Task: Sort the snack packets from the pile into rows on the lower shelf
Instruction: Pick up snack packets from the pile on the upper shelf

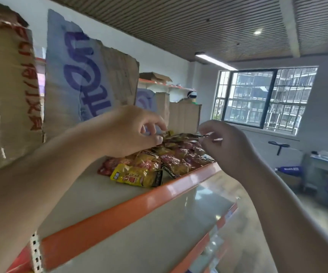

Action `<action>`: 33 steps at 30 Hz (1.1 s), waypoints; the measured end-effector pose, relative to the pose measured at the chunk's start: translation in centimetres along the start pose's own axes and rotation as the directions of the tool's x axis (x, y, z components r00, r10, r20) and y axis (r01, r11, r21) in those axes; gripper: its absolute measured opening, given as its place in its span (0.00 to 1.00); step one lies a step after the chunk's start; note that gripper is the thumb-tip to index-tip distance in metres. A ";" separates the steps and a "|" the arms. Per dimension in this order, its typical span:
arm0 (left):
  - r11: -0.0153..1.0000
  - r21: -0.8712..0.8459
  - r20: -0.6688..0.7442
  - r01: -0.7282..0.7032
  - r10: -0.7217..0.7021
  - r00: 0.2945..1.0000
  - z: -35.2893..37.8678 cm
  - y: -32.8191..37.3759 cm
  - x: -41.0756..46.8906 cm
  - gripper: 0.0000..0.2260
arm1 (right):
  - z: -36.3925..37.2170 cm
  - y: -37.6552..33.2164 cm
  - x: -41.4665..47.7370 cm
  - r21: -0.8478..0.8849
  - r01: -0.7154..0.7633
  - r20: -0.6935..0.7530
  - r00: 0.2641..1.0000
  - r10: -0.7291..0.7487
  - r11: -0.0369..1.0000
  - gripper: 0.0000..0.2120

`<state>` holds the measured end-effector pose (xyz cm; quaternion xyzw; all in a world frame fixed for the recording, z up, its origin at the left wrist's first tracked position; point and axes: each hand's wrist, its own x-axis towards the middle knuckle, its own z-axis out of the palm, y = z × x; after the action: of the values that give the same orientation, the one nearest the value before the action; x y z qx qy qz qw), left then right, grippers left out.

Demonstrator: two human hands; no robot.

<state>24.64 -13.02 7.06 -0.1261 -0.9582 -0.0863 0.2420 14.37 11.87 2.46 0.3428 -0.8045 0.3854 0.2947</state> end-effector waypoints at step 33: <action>0.606 0.294 0.296 0.739 -0.793 0.533 11.1 -2.7 11.1 0.25 | 12.6 11.2 20.9 0.217 0.578 0.858 0.271 -0.436 0.786 0.09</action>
<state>9.49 -10.87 2.56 0.3088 -0.9466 -0.0922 -0.0125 -9.38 0.01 6.54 0.7061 -0.7072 -0.0196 -0.0314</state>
